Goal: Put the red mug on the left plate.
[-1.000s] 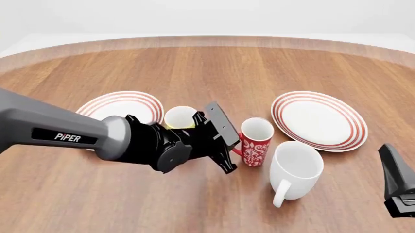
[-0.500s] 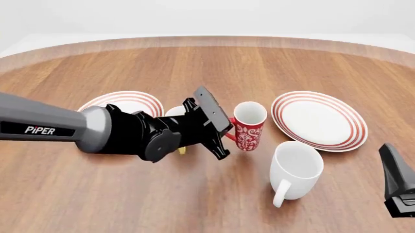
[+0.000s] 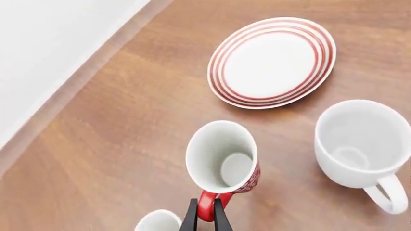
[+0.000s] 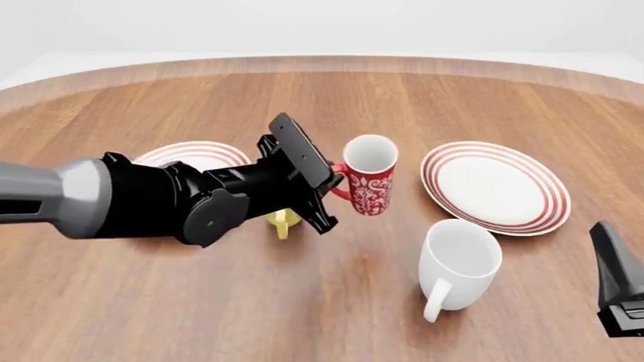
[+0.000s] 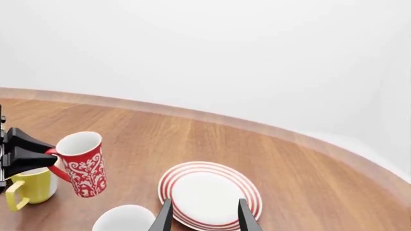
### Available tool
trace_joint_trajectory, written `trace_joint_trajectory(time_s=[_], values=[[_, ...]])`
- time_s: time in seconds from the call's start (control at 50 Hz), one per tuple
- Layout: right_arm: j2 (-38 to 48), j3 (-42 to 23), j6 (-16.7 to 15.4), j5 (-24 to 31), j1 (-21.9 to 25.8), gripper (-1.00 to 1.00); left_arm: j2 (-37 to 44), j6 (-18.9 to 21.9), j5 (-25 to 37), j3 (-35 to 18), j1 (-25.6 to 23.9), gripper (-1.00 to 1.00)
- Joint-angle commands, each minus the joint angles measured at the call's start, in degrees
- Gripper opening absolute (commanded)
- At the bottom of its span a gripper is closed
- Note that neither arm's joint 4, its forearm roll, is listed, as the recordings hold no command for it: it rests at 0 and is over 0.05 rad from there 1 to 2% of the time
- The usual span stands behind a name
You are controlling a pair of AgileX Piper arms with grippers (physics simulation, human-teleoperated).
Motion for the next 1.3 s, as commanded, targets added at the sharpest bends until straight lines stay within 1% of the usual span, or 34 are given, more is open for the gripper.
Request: trace_joint_trajectory(time_s=[0.02,0.16,0.24,0.6,0.88,1.02,1.14,1.22,1.3], values=[[0.00,0.02,-0.49,-0.49,-0.11,1.00,-4.35,0.30,0.01,2.25,0.83,-1.00],[0.00,0.02,-0.74,-0.64,-0.16,1.00,-6.64,-0.04,0.07,3.41,1.82,-1.00],[0.00,0.03,-1.00,-0.48,-0.07,1.00,-9.35,-0.36,-0.24,5.25,2.26,-1.00],[0.00,0.03,-1.34,-0.60,0.14,1.00,-14.43,-0.45,-1.28,9.07,6.68,-1.00],[0.00,0.03,-1.57,-0.72,0.74,1.00,-17.44,-0.03,-2.05,11.11,13.33,-1.00],[0.00,0.03,-1.64,-0.80,0.90,1.00,-18.78,-0.27,-2.28,12.54,15.70,-1.00],[0.00,0.03,-1.68,-0.69,0.94,1.00,-18.65,-0.67,-3.93,13.91,18.71,-1.00],[0.00,0.03,-1.64,-0.58,0.92,1.00,-19.09,-1.01,-4.52,14.98,19.59,-1.00],[0.00,0.03,-1.67,-0.40,0.97,1.00,-18.33,-1.15,-6.68,16.40,21.19,-1.00]])
